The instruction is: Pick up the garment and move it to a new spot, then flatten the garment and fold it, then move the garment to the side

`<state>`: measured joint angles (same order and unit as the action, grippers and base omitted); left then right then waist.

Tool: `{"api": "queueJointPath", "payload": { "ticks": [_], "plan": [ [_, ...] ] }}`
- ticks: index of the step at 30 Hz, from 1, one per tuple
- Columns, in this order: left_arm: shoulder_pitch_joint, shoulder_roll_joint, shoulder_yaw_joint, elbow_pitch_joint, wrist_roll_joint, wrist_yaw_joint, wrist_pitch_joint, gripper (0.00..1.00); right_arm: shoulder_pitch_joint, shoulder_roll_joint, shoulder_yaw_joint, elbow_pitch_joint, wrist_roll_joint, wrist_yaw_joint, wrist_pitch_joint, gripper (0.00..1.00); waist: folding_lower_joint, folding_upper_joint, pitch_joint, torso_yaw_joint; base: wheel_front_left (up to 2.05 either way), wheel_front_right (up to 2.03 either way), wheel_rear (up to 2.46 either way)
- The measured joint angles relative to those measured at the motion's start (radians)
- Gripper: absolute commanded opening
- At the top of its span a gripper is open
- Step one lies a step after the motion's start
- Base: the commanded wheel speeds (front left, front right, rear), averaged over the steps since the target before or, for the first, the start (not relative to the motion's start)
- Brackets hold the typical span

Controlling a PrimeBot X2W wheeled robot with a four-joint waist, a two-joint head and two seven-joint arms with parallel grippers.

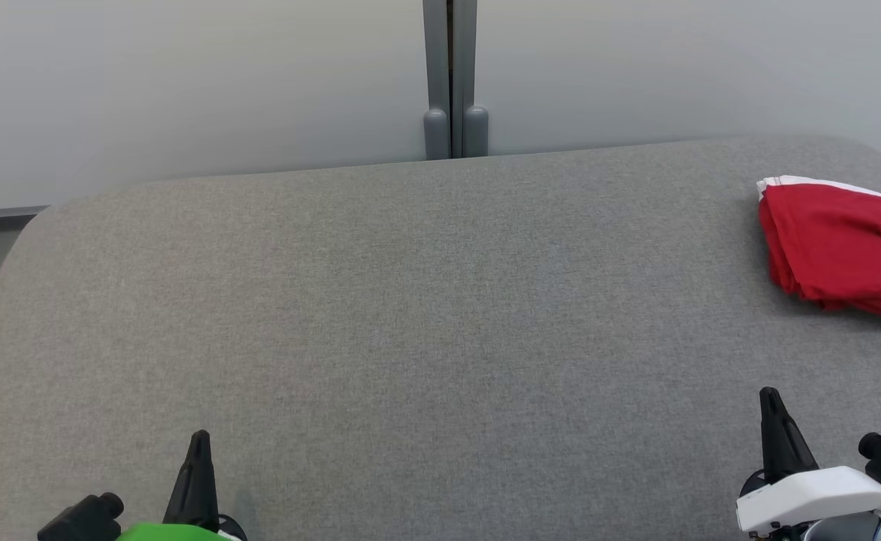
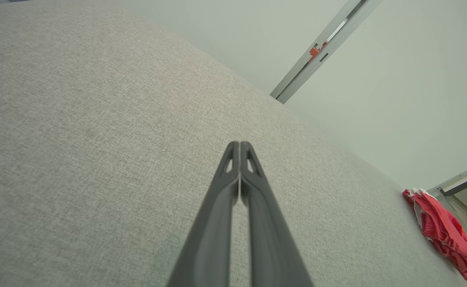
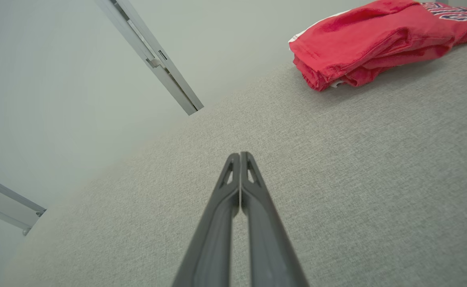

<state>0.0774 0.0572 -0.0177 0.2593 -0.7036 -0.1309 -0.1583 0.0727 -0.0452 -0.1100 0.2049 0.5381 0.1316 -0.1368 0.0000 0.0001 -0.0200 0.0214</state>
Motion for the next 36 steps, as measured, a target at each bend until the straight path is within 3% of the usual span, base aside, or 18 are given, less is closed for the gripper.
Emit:
{"api": "queueJointPath", "payload": {
  "ticks": [36],
  "plan": [
    [-0.079,0.012,0.041,-0.007,-0.442,0.000,0.110,0.00,-0.081,-0.001,-0.001,0.018,0.502,0.000,0.119,0.00,0.0000,0.0000,0.008,-0.008,0.00,0.00,0.00]
  ]
}}
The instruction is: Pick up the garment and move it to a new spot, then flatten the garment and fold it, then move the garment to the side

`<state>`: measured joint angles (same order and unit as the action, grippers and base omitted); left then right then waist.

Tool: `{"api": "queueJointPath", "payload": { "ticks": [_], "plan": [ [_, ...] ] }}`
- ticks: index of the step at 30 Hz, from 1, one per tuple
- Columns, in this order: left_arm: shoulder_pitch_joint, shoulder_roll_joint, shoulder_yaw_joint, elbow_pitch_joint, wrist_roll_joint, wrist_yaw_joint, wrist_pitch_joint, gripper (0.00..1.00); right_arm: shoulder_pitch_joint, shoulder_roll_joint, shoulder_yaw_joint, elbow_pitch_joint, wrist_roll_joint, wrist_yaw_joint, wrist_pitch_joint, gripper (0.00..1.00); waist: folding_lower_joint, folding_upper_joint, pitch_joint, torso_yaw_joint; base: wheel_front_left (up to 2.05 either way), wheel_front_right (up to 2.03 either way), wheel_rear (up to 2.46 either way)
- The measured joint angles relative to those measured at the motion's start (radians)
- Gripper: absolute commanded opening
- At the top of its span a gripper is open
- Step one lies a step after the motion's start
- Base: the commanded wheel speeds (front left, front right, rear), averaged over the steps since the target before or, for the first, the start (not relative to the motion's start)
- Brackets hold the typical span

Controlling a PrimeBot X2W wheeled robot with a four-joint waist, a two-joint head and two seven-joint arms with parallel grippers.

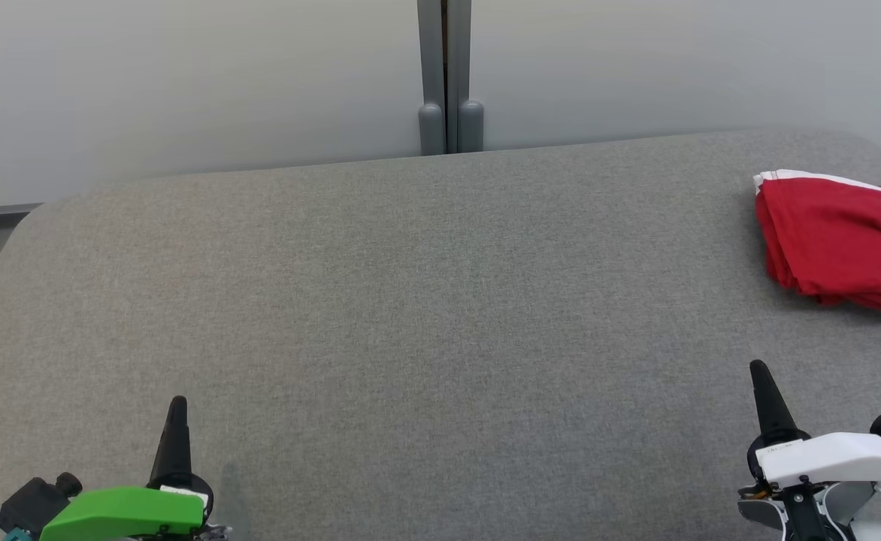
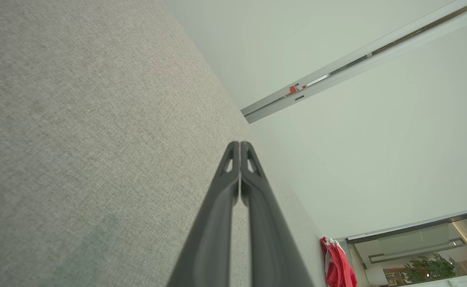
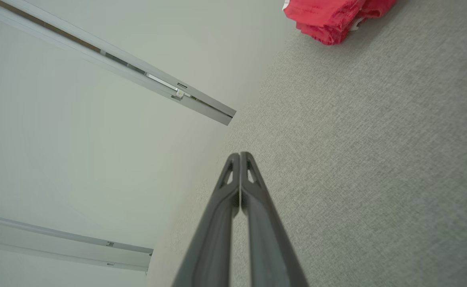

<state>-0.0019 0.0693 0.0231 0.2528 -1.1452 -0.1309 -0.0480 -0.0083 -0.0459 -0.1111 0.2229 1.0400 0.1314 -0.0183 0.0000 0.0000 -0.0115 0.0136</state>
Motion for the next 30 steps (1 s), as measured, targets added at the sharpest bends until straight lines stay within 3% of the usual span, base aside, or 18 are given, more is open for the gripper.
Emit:
{"api": "queueJointPath", "payload": {
  "ticks": [30],
  "plan": [
    [-0.053,0.001,0.033,-0.005,-0.271,0.000,0.076,0.00,-0.053,-0.001,-0.002,0.012,0.315,0.000,0.072,0.00,0.0000,0.0000,0.007,-0.007,0.00,0.00,0.00]
  ]
}}
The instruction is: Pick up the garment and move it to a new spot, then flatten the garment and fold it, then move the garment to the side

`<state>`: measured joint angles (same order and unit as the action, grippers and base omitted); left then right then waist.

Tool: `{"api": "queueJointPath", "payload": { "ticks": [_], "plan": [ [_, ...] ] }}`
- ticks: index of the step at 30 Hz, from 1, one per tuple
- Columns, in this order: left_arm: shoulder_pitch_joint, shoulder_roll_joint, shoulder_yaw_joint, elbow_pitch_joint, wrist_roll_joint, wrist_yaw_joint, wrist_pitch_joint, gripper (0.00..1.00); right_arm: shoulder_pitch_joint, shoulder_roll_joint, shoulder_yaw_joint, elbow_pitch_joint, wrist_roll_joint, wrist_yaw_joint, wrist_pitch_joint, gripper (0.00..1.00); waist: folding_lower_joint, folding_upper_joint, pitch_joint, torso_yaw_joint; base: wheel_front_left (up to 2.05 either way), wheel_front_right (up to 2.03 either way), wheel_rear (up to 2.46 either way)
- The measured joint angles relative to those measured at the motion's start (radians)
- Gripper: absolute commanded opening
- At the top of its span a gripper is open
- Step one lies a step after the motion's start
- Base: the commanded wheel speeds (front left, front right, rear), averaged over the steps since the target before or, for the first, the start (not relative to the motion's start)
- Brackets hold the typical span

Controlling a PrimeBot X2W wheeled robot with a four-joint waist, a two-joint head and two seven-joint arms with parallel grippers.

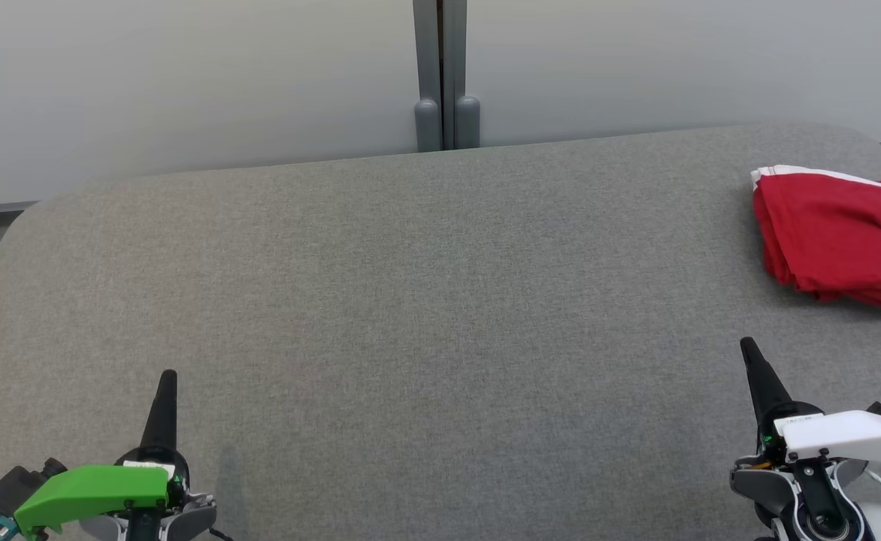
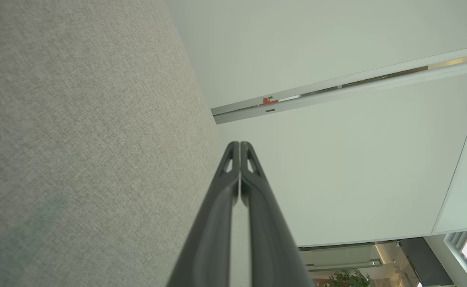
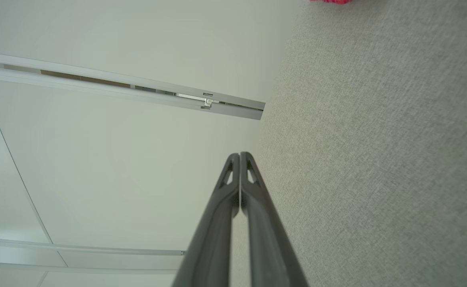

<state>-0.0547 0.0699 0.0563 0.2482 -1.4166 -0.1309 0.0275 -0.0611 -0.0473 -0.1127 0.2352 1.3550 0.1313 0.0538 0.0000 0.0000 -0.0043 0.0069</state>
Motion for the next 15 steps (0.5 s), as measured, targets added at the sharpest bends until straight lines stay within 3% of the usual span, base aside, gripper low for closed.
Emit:
{"api": "queueJointPath", "payload": {
  "ticks": [15],
  "plan": [
    [-0.019,0.000,0.013,-0.001,-0.104,0.000,0.033,0.00,-0.022,0.000,-0.001,0.004,0.125,-0.001,0.031,0.00,0.0000,0.0000,0.003,-0.003,0.00,0.00,0.00]
  ]
}}
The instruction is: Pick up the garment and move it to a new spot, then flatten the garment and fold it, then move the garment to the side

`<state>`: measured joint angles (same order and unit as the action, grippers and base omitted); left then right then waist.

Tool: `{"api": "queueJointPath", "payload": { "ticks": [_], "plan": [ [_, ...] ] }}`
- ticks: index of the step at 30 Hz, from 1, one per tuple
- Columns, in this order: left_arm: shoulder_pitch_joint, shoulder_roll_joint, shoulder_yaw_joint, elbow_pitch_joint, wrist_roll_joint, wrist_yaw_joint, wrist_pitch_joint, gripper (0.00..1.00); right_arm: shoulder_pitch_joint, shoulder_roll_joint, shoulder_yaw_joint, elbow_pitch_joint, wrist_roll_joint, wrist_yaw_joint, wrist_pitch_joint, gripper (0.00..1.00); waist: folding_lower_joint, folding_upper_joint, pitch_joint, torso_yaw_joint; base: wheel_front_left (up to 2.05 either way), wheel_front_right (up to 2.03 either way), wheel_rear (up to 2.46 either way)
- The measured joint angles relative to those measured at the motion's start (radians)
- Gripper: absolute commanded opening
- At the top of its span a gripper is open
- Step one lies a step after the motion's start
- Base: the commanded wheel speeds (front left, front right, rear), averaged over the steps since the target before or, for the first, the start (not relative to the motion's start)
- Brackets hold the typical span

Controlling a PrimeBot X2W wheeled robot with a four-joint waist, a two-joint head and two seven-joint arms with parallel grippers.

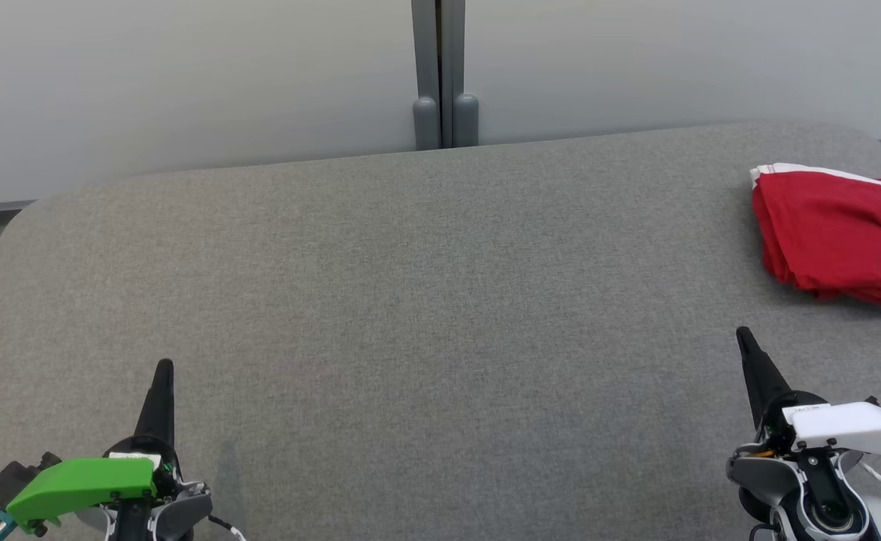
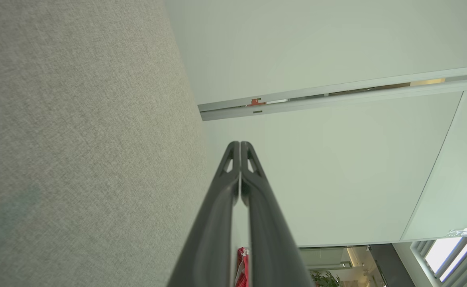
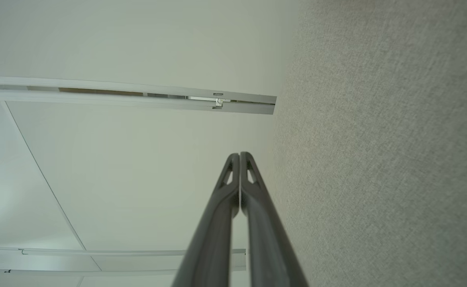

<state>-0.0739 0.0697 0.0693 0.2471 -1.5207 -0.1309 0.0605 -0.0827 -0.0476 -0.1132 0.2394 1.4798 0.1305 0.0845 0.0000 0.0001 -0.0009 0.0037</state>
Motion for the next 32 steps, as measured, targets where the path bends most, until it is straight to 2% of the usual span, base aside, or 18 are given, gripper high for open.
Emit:
{"api": "queueJointPath", "payload": {
  "ticks": [17,32],
  "plan": [
    [-0.023,-0.001,0.018,-0.002,-0.109,0.000,0.032,0.00,-0.023,-0.001,-0.001,0.005,0.127,0.000,0.030,0.00,0.0000,0.0000,0.004,-0.004,0.00,0.00,0.00],
    [-0.025,-0.003,0.022,-0.003,-0.110,0.000,0.035,0.00,-0.025,-0.001,-0.001,0.005,0.130,0.000,0.030,0.00,0.0000,0.0000,0.004,-0.004,0.00,0.00,0.00]
  ]
}}
